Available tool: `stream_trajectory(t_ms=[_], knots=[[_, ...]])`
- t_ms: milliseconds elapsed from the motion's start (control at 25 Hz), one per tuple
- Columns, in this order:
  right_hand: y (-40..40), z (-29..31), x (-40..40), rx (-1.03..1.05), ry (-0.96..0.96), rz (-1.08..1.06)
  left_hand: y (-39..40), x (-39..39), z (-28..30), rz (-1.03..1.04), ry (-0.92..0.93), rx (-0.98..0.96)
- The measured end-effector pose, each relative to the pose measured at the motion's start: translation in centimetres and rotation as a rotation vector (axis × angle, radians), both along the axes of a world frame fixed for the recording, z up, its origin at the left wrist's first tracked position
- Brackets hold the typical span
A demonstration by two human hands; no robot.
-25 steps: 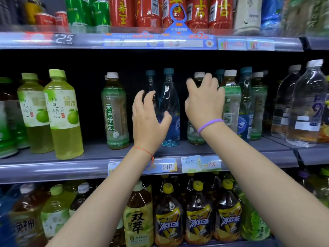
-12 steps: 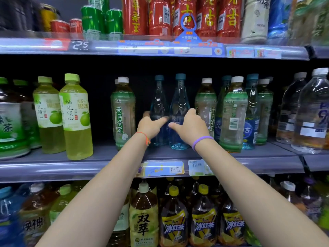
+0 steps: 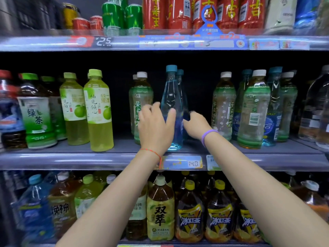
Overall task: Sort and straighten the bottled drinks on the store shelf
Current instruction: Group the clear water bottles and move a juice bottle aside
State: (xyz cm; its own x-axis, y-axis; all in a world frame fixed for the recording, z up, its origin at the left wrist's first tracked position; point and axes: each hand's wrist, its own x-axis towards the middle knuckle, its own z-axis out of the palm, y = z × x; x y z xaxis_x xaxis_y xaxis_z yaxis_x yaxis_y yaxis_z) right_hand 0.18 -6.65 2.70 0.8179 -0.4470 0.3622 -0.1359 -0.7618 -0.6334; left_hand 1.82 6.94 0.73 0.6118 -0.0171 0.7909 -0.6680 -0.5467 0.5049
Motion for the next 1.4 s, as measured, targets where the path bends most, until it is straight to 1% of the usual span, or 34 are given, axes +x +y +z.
stream_trajectory(t_ms=[40,80,120,160,200,240,320,360,400,440,560,640,720,920,960,1040,1080,1120,1160,1240,1320,1400], knots=[[0.4,-0.1,0.2,0.016,-0.057,-0.014,0.7,0.1,0.2,0.027,-0.071,-0.090],[0.8,-0.1,0.1,0.037,-0.140,-0.034,1.1,0.5,0.5,0.016,-0.065,-0.180],[1.3,0.0,-0.3,0.091,-0.251,-0.029,1.5,1.1,0.9,-0.032,0.014,-0.258],[1.6,0.0,-0.8,0.163,-0.348,0.004,1.8,1.8,1.2,-0.097,0.132,-0.318],[1.9,0.0,-1.4,0.208,-0.385,0.063,1.8,2.7,1.5,-0.146,0.253,-0.372],[2.2,0.0,-1.9,0.188,-0.338,0.120,1.8,3.7,1.9,-0.178,0.354,-0.438],[2.2,-0.3,-2.4,0.070,-0.084,0.177,1.7,5.8,2.7,-0.269,0.519,-0.650],[1.9,-0.5,-2.2,0.044,0.019,0.184,1.8,6.9,3.1,-0.326,0.606,-0.769],[1.5,-0.5,-1.8,0.054,0.075,0.184,1.8,8.6,3.1,-0.373,0.679,-0.856],[1.2,-0.4,-1.3,0.083,0.096,0.191,1.9,10.8,2.8,-0.390,0.720,-0.898],[-0.1,-0.3,0.3,0.156,0.093,0.253,1.6,17.0,0.8,-0.365,0.772,-0.892],[-0.5,-0.3,1.1,0.165,0.081,0.283,1.3,19.0,0.0,-0.375,0.783,-0.875],[-0.6,-0.1,1.5,0.157,0.072,0.258,1.5,19.3,0.0,-0.424,0.774,-0.852],[-0.5,-0.3,3.5,0.254,0.085,0.165,2.4,15.2,1.5,-0.512,0.792,-0.752],[-0.2,-0.5,3.6,0.235,0.048,0.125,2.3,14.9,1.6,-0.512,0.808,-0.751],[0.7,-0.5,2.9,0.193,-0.137,0.047,1.9,15.5,1.4,-0.514,0.822,-0.740],[1.3,-0.5,2.2,0.220,-0.230,0.070,1.7,15.9,1.2,-0.514,0.811,-0.729],[2.0,-0.5,1.4,0.255,-0.269,0.145,1.7,15.9,1.1,-0.501,0.795,-0.720],[2.6,-0.7,0.5,0.254,-0.244,0.242,1.8,14.7,1.4,-0.485,0.795,-0.705],[3.5,-1.0,-0.6,0.140,-0.137,0.348,2.4,10.5,2.4,-0.501,0.801,-0.674],[3.7,-1.1,-0.5,0.098,-0.129,0.338,2.5,7.9,2.7,-0.531,0.799,-0.628],[3.6,-1.1,-0.5,0.095,-0.152,0.312,1.9,7.5,2.3,-0.548,0.772,-0.572]])
